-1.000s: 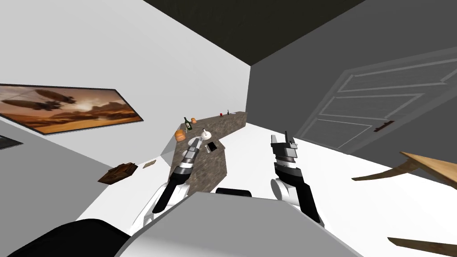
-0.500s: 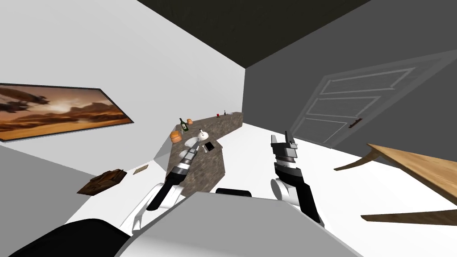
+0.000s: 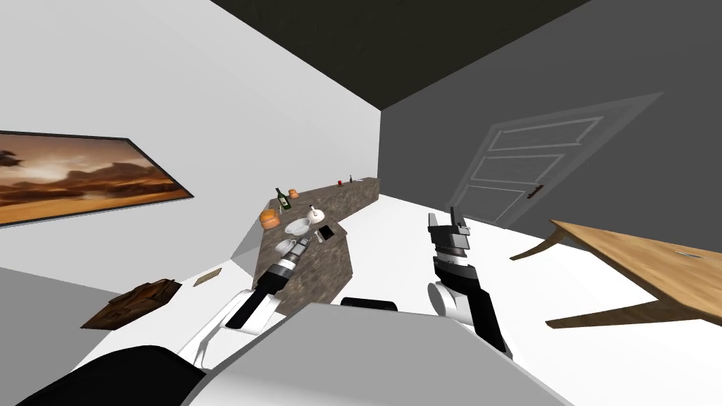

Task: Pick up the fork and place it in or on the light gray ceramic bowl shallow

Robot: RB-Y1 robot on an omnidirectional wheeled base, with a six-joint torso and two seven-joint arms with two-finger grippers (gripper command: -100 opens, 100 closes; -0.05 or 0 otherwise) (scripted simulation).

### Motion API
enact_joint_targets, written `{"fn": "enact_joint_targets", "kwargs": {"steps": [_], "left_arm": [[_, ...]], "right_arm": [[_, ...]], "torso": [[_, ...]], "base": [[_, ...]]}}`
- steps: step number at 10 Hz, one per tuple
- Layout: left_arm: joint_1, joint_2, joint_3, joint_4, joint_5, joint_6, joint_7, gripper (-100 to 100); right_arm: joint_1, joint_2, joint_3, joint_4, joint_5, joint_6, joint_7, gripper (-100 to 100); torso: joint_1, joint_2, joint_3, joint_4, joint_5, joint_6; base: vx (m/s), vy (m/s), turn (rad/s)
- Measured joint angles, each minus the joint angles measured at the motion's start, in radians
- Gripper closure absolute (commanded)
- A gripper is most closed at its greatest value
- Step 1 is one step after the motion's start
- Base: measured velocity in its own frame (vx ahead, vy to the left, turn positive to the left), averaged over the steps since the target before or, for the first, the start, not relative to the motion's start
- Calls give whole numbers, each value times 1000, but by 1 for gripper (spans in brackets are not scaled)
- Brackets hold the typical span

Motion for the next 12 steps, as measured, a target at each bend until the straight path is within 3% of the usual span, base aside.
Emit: {"fn": "enact_joint_targets", "kwargs": {"steps": [5,9,12], "left_arm": [[20,128,14,53,23,85,5,-100],[41,244,12,116,50,180,4,-100],[60,311,10,151,65,224,1,-100]], "right_arm": [[0,0,0,0,0,0,0,0],[0,0,0,0,0,0,0,0],[0,0,0,0,0,0,0,0]], "torso": [[0,-1,-1,0,0,0],[-2,-4,-3,-1,0,0],[0,-3,-2,-1,0,0]], "base": [[25,-29,-70],[57,-41,-66],[60,-26,-43]]}}
